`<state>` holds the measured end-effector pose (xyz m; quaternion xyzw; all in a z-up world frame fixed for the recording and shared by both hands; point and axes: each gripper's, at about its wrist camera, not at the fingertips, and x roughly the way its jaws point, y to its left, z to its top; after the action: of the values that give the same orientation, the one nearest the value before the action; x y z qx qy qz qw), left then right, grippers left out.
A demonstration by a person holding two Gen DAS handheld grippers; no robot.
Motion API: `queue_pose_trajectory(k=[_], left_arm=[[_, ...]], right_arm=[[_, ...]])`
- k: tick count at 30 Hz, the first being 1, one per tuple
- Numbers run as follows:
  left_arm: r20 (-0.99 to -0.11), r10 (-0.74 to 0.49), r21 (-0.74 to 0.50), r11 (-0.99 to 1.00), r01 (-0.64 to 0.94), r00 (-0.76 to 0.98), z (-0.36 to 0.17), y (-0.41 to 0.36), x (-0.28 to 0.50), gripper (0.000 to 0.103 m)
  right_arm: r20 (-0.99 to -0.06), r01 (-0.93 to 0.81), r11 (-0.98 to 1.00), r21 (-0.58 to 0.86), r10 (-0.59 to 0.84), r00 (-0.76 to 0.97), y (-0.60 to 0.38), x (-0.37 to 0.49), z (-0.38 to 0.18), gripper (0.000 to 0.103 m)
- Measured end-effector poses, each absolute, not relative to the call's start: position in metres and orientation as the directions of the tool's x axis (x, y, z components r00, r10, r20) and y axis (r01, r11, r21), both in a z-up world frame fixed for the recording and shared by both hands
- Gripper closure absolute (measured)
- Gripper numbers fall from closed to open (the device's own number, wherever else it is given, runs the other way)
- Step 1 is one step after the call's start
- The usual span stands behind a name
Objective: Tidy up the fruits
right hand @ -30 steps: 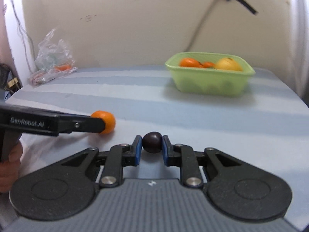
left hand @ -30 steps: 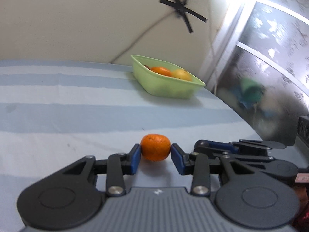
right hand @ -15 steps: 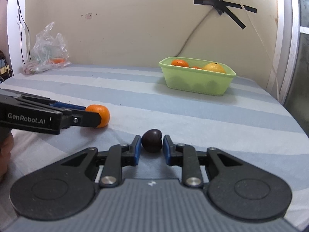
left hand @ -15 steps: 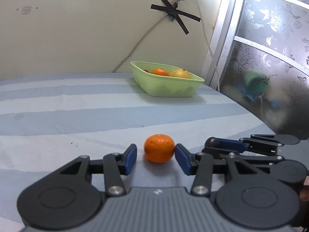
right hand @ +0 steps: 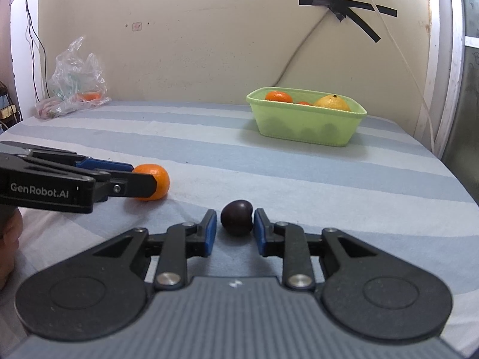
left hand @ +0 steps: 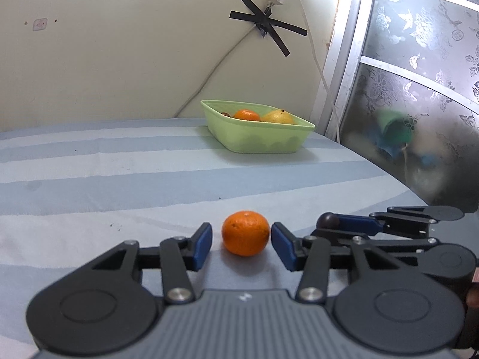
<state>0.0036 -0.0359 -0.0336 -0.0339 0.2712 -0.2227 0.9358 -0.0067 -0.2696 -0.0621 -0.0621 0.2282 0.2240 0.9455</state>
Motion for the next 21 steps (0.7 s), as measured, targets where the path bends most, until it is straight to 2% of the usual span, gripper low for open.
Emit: queue_pose_trajectory(k=[21], left_arm=[[-0.492,-0.444,-0.194,0.895,0.402,0.749,-0.0345,-0.0362,0.0048,0.057]], right_arm=[[-0.458,-0.442,0.897,-0.007,0.39,0.799,-0.2706,-0.009,-0.0628,0.073]])
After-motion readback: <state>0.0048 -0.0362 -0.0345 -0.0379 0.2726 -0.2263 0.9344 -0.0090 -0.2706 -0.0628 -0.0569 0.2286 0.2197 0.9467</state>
